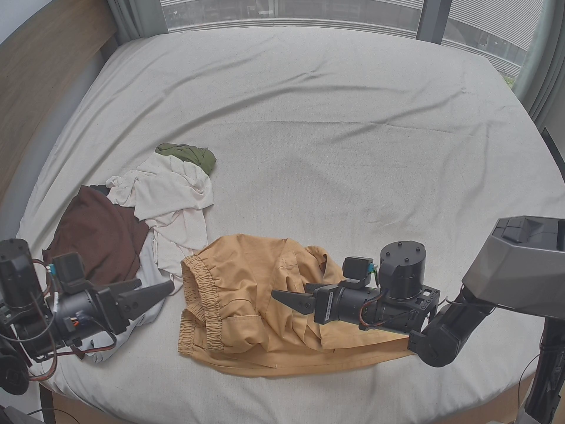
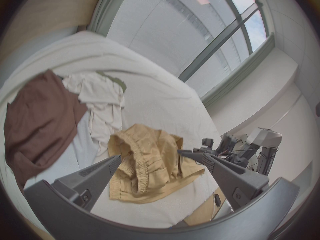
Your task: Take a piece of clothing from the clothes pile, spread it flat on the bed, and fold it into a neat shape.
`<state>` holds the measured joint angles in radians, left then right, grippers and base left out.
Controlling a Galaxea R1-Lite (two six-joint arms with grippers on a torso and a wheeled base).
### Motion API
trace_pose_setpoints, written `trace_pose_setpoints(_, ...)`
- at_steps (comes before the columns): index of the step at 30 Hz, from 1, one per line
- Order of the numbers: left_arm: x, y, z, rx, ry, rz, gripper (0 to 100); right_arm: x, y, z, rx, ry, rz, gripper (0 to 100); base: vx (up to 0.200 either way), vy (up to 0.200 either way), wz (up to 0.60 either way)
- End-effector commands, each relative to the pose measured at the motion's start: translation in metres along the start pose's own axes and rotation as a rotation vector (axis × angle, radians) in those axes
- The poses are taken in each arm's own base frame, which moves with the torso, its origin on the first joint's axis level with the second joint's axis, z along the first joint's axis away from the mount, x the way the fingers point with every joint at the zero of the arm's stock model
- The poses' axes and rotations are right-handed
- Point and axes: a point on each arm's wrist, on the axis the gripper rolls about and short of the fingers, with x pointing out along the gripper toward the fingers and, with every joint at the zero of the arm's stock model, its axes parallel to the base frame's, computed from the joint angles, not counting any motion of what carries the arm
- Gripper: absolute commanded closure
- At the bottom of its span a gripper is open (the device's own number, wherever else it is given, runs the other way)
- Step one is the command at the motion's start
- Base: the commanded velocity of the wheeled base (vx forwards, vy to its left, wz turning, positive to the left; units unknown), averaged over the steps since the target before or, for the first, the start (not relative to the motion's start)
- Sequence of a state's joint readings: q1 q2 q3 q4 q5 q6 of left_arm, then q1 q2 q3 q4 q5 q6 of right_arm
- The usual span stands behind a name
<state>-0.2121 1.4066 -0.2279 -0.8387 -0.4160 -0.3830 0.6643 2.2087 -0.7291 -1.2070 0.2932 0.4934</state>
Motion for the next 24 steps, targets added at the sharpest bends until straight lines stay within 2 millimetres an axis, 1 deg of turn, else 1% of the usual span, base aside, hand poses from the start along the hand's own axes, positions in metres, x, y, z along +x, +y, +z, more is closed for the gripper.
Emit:
trace_pose_setpoints(1, 0.028, 0.028, -0.021, -0.095, 0.150, 0.044, 0, 0.005, -0.006, -0.001, 0.004, -0.009, -0.025, 0, 0.000, 0.000, 0.00)
trace_pose_setpoints(5, 0.035, 0.032, -0.025, -0.102, 0.170, 0.041, 0, 0.005, -0.006, 0.001, 0.004, -0.015, -0.025, 0, 0.000, 0.000, 0.00)
trace_pose_setpoints(7, 0.045, 0.039, -0.029, -0.109, 0.182, 0.046, 0, 0.005, -0.006, 0.002, 0.003, -0.022, -0.025, 0, 0.000, 0.000, 0.00)
trace_pose_setpoints(9, 0.050, 0.042, -0.031, -0.109, 0.180, 0.045, 0, 0.005, -0.006, 0.004, 0.003, -0.030, -0.027, 0, 0.000, 0.000, 0.00)
trace_pose_setpoints(10, 0.055, 0.045, -0.033, -0.110, 0.182, 0.043, 0, 0.005, -0.008, 0.007, 0.004, -0.040, -0.035, 0, 0.000, 0.000, 0.00)
trace_pose_setpoints(14, 0.070, 0.050, -0.037, -0.117, 0.181, 0.028, 0, 0.005, -0.008, 0.009, 0.009, -0.050, -0.040, 0, 0.000, 0.000, 0.00)
trace_pose_setpoints(17, 0.083, 0.048, -0.041, -0.150, 0.171, -0.004, 0, 0.004, -0.008, 0.008, 0.010, -0.051, -0.040, 0, 0.000, 0.000, 0.00)
trace_pose_setpoints(20, 0.091, 0.045, -0.041, -0.179, 0.141, -0.041, 0, 0.003, -0.009, 0.009, 0.012, -0.056, -0.044, 0, 0.000, 0.000, 0.00)
trace_pose_setpoints(24, 0.100, 0.042, -0.048, -0.201, 0.129, -0.073, 0, 0.003, -0.010, 0.010, 0.018, -0.056, -0.047, 0, 0.000, 0.000, 0.00)
